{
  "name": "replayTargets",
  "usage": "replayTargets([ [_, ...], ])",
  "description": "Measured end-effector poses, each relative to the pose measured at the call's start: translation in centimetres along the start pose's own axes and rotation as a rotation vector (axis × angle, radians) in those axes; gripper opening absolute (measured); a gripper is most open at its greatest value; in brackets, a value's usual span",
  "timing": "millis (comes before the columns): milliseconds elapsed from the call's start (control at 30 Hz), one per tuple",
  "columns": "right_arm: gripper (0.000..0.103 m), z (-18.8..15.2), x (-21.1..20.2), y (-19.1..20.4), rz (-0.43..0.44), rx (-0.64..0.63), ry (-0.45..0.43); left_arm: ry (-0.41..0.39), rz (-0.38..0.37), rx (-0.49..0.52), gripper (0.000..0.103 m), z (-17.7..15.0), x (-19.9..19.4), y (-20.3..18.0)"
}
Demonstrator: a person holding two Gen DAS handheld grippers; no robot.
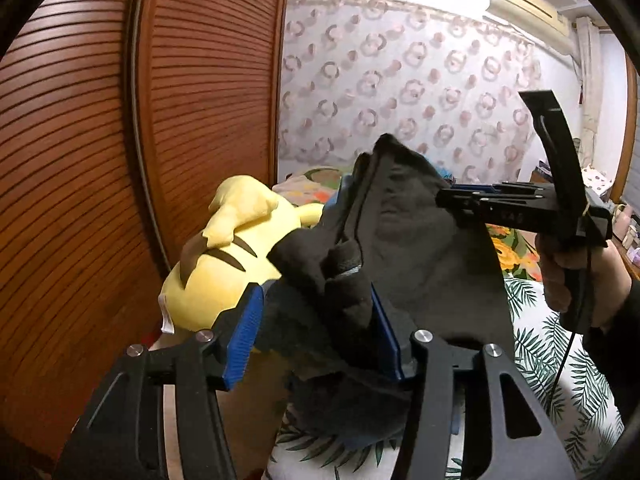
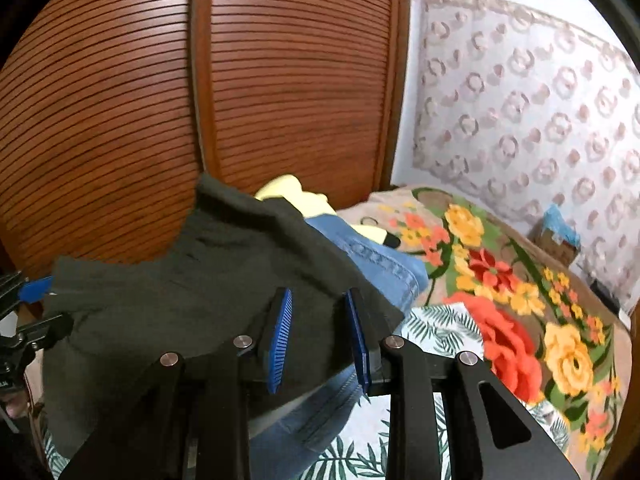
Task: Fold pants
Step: 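Lower the pants onto the jeans stack and open both tools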
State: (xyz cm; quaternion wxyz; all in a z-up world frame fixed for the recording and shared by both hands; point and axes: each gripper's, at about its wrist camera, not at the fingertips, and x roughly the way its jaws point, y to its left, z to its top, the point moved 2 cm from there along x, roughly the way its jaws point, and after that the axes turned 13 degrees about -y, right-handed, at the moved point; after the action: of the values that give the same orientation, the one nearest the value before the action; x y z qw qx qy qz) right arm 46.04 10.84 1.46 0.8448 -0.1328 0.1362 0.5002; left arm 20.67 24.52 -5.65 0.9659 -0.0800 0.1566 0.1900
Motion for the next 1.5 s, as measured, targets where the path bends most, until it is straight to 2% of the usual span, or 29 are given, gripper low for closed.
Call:
replayTargets([
  [200,0.029,0.2,-0.6,0.4,-0.007,0.021,-0.014,0.005,0.001,0.020,0.054,0.1,-0.3,-0.2],
  [467,0.029,-1.0,-4.6,2.1,0.001,0.055,-0.046,0.015,-0.031,0.030,0.054,0.2,-1.8,-0.6],
  [533,0.029,-1.5,-5.9,2.6,-0.003,0.064,-0.054,0.021,-0.040,0.037,0.061,0.1,-2.3,-0.8],
  [600,0.029,-2.1,-7.3,3.3,-0.009,0.068,-0.058,0.015,-0.058,0.034,0.079,0.1,-3.0,-1.0],
  [700,0.029,-2.9,-9.3,4.2,-0.025,0.076,-0.065,0.014,-0.074,0.052,0.085,0.0,-4.1,-1.7],
  [833,0.029,-3.9,-12.1,4.9,-0.054,0.095,-0.072,0.011,-0.101,0.066,0.085,-0.3,-5.4,-2.5],
  [1000,0.044,-4.7,-15.5,6.6,-0.099,0.103,-0.083,-0.001,-0.130,0.072,0.086,-0.6,-7.1,-3.2],
  [1267,0.058,-6.3,-20.6,9.1,-0.169,0.125,-0.096,-0.013,-0.184,0.114,0.086,-1.7,-9.3,-5.4],
  [1500,0.059,-8.6,-25.3,11.1,-0.242,0.161,-0.112,-0.010,-0.234,0.129,0.086,-2.9,-10.7,-7.8],
])
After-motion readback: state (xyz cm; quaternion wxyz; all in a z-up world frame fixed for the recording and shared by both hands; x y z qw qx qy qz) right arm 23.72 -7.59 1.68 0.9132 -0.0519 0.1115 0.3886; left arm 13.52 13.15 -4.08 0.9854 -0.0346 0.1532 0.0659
